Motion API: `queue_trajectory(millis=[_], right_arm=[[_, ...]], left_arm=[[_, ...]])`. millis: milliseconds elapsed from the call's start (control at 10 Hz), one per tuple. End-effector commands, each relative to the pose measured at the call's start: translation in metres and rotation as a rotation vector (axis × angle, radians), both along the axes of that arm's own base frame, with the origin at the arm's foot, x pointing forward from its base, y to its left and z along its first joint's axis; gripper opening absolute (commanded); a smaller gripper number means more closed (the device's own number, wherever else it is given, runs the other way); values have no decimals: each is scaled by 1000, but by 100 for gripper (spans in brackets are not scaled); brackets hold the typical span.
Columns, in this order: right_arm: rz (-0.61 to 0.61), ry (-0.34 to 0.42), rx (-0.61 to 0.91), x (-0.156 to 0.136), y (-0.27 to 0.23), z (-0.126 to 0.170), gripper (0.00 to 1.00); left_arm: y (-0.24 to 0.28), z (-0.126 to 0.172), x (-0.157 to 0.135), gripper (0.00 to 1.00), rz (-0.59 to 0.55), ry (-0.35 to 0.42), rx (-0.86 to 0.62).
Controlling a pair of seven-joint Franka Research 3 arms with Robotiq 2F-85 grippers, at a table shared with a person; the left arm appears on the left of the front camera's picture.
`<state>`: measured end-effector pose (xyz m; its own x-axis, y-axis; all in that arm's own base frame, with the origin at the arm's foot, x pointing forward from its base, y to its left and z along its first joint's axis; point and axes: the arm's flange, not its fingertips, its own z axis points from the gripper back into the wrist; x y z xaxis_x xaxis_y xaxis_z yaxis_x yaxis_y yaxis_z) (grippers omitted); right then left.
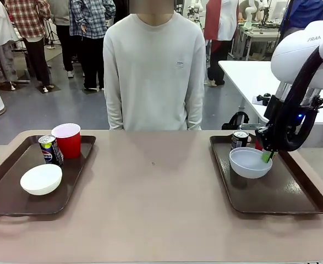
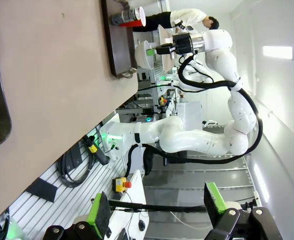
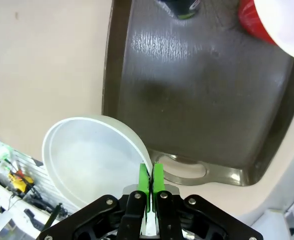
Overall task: Prepare tableware on both trays.
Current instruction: Pick up a Picnic Bowl from the table and place it on a Handle tray.
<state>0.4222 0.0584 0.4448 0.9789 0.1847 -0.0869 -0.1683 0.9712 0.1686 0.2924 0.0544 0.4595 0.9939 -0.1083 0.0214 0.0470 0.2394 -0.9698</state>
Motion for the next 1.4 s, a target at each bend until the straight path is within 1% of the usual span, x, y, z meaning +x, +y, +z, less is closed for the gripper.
queue_trajectory(millis=[0, 200, 300, 400, 600, 800, 1000, 1100, 1300], right_arm=[[-6, 11, 26, -6, 6, 10, 0], [-6, 11, 26, -6, 6, 10, 0], [1, 0, 10, -3, 3, 5, 4], [-14, -41, -3, 4, 0, -10, 4], [10, -53, -28, 10, 5, -29, 4], [29, -49, -61, 19, 9, -54, 4], [36, -1, -70, 25, 9, -76, 4], [43, -5, -83, 26, 8, -84, 4], [49, -10, -85, 26, 3, -89, 4]], left_arm=[[1, 0, 0, 100, -2, -23, -18], [1, 0, 0, 100, -2, -23, -18], [1, 0, 0, 100, -2, -23, -18], [1, 0, 0, 100, -2, -23, -18], [1, 0, 0, 100, -2, -23, -18], [1, 0, 0, 100, -2, -23, -18], [1, 0, 0, 100, -2, -23, -18], [1, 0, 0, 100, -2, -23, -18], [1, 0, 0, 100, -2, -23, -18]])
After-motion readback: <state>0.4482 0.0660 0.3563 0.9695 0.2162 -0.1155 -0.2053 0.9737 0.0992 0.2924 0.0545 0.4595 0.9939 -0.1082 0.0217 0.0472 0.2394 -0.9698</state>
